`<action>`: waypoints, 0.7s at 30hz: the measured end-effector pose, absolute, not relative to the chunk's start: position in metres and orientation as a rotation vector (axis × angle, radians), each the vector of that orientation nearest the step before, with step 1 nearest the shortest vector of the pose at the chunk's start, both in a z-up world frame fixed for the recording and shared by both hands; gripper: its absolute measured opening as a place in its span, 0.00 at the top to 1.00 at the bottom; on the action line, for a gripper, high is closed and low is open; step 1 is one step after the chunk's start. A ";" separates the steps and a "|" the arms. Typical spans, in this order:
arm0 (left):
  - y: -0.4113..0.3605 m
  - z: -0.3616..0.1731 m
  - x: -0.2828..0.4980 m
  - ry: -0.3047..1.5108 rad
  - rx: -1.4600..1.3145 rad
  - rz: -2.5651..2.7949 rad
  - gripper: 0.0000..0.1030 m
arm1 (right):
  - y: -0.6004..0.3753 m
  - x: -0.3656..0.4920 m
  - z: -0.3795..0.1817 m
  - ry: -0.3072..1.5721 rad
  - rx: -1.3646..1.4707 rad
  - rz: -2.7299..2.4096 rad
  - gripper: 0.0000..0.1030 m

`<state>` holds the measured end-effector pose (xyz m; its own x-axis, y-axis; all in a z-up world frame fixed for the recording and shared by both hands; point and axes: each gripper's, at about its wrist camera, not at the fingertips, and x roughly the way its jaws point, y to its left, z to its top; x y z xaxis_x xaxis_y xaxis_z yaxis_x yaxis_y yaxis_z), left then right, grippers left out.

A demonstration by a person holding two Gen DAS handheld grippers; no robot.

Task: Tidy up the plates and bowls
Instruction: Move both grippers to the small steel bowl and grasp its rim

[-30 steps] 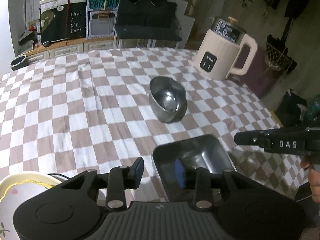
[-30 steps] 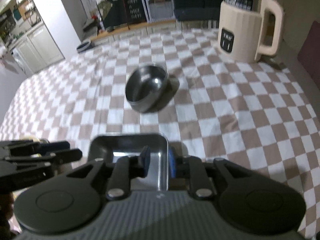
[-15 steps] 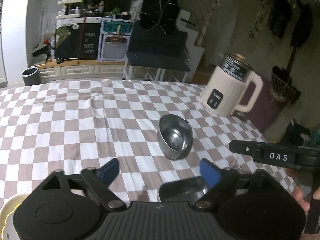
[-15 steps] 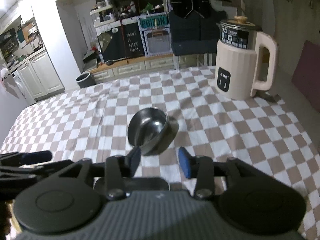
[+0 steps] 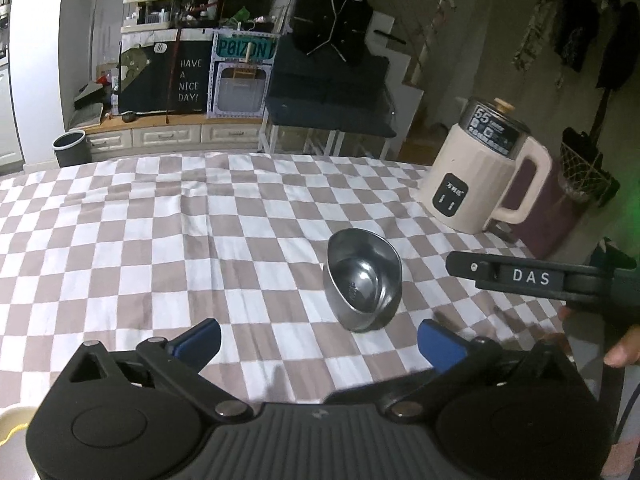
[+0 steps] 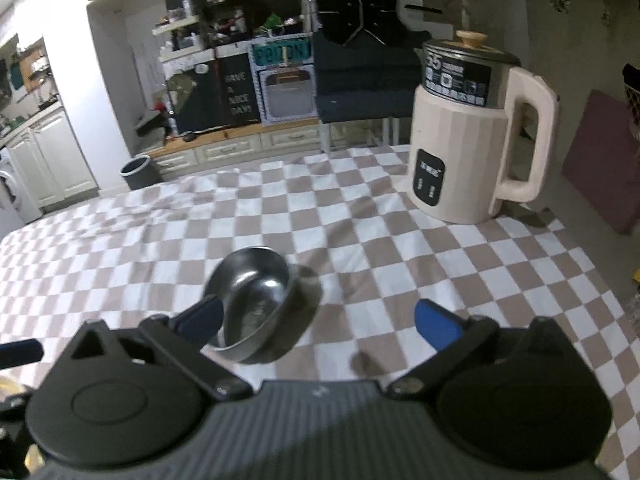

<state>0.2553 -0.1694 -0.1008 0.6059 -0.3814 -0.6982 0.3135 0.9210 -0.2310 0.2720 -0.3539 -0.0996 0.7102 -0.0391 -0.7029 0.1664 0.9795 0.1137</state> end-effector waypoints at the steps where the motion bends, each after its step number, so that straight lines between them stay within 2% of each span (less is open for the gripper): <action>1: -0.171 -0.102 0.261 0.831 -0.101 -0.397 0.00 | -0.357 0.275 -0.102 0.776 0.178 -0.118 0.00; 5: -0.179 -0.109 0.284 0.845 -0.152 -0.395 0.02 | -0.367 0.292 -0.106 0.772 0.181 -0.138 0.00; 10: -0.195 -0.124 0.307 0.903 -0.184 -0.432 0.20 | -0.375 0.313 -0.119 0.776 0.214 -0.175 0.00; 16: -0.210 -0.150 0.323 0.962 -0.224 -0.429 0.31 | -0.367 0.336 -0.135 0.814 0.216 -0.165 0.01; 18: -0.213 -0.157 0.327 0.977 -0.222 -0.425 0.34 | -0.363 0.342 -0.139 0.832 0.216 -0.174 0.06; 21: -0.219 -0.160 0.332 0.968 -0.155 -0.410 0.40 | -0.361 0.348 -0.145 0.852 0.232 -0.173 0.18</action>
